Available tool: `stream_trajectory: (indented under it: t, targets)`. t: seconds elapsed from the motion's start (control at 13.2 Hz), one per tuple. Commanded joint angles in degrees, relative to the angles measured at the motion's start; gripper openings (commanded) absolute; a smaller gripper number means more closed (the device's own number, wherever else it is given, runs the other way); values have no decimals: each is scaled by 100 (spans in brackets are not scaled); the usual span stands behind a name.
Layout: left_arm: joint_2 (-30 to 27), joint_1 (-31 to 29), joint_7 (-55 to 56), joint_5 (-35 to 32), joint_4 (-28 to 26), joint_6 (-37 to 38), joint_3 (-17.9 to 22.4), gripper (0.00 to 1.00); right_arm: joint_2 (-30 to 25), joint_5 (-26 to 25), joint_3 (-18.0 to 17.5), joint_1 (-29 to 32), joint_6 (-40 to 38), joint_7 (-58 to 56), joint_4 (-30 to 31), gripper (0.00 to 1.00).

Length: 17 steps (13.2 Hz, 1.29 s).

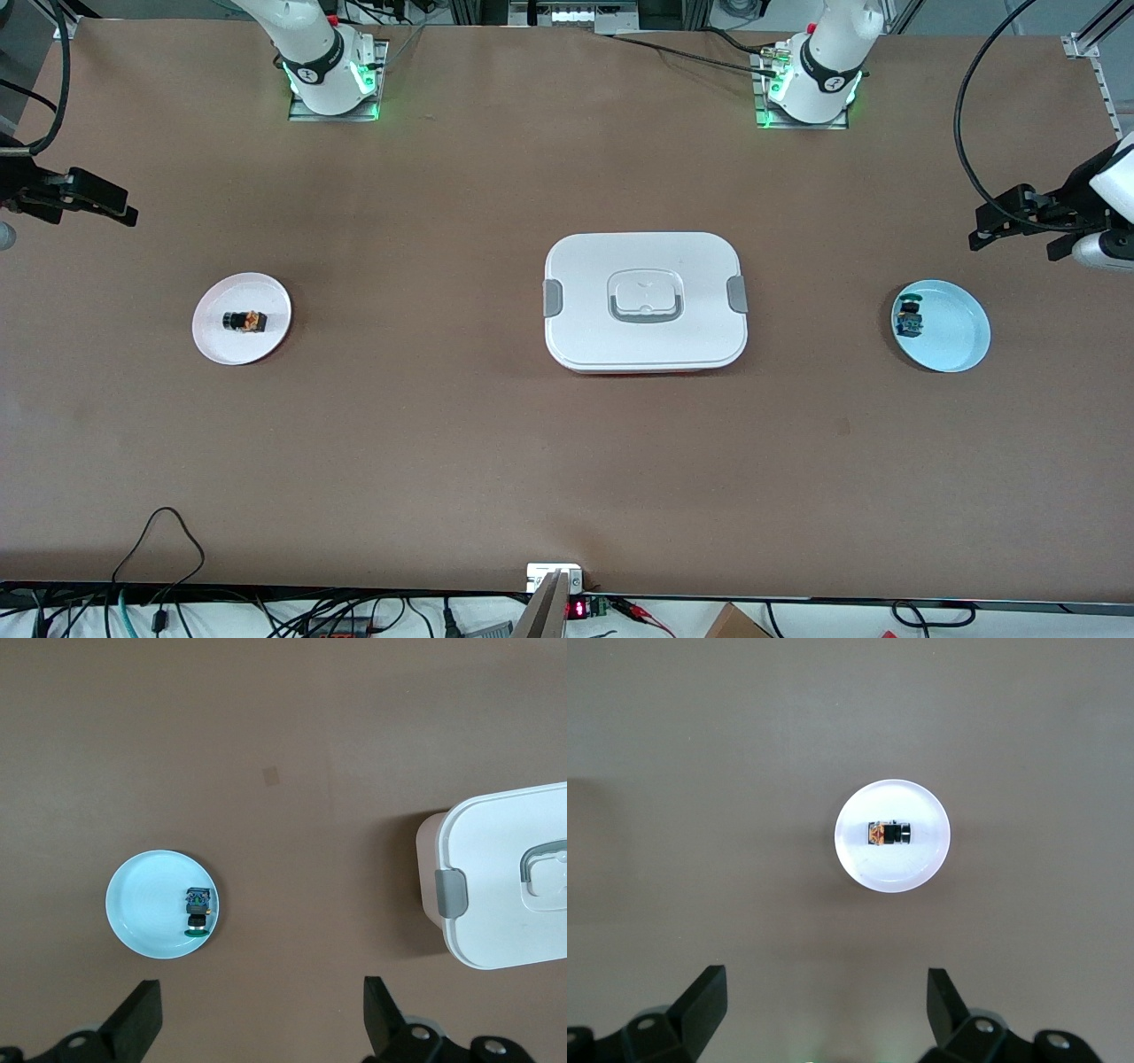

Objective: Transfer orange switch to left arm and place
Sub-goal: 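Move the right gripper down toward the orange switch on the pink plate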

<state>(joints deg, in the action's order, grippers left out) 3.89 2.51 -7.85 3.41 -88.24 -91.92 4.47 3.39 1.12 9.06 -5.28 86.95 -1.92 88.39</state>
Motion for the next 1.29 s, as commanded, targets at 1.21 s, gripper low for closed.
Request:
stream_trajectory:
  t: [1.21]
  targets:
    - [77, -13, -6, -59, 184, 113, -7, 100, 566, -586, -1, 54, 612, 25, 11, 100]
